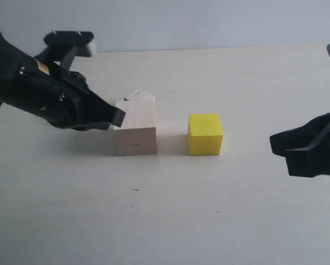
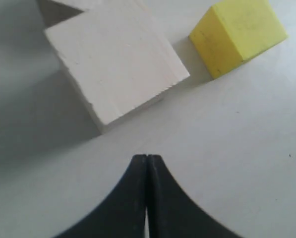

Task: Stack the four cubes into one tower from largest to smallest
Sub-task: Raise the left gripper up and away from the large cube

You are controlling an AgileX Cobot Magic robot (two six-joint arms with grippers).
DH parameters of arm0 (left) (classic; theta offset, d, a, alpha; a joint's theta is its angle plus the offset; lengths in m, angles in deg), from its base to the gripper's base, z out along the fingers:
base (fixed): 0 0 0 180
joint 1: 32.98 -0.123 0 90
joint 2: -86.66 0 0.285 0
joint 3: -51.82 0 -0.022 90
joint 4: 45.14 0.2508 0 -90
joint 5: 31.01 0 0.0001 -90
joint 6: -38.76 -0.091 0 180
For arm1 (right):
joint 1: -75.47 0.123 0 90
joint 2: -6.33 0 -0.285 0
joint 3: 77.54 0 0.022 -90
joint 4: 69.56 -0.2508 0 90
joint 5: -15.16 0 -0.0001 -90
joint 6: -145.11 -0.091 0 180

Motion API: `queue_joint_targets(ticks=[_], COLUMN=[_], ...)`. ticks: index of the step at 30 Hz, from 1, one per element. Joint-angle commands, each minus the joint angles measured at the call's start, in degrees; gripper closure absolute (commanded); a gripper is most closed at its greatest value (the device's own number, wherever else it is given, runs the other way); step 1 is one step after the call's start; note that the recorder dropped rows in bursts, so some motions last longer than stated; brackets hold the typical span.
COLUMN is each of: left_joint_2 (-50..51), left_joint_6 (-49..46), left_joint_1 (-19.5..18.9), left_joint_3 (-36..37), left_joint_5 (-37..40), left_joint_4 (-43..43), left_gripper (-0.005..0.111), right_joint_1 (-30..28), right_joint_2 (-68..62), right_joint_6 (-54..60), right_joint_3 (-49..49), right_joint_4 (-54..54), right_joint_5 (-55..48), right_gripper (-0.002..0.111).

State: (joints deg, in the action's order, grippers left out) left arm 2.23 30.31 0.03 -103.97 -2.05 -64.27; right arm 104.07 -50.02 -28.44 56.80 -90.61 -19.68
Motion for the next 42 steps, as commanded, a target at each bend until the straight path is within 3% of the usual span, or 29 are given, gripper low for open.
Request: queue_joint_targets(ticks=[1,9,16,25,28,38,42], left_joint_2=[-7.1,-16.7,-18.5,-18.4,-18.4,-18.4,-18.4], left_joint_6=[9.0,11.3,11.8,11.8,11.8,11.9,11.7], left_joint_1=[0.3,-1.0,-3.3,-3.4,-3.4,-3.4,-3.4], left_joint_3=[-0.2,-0.2,-0.1,3.9,4.3,4.3,4.3], left_joint_5=[3.7,6.1,12.8,15.4,16.7,17.7,13.4], left_joint_4=[10.0,14.8,15.8,17.3,17.3,17.1,17.4], left_gripper=[0.107,0.107,0.107,0.107,0.107,0.107,0.107], right_joint_1=[0.1,0.1,0.1,0.1,0.1,0.1,0.1], right_joint_2=[-0.2,-7.0,-21.9,-38.5,-40.3,-40.9,-40.9], right_joint_6=[2.5,2.4,2.4,-12.1,-12.6,-12.5,-12.5], right_joint_3=[0.3,3.7,16.1,35.1,38.6,42.0,42.0], right_joint_4=[0.5,-2.4,-0.7,17.9,21.1,21.1,21.9], right_joint_5=[4.8,8.9,8.0,-9.5,-11.9,-12.5,-13.3], right_gripper=[0.108,0.108,0.108,0.107,0.101,0.064,0.058])
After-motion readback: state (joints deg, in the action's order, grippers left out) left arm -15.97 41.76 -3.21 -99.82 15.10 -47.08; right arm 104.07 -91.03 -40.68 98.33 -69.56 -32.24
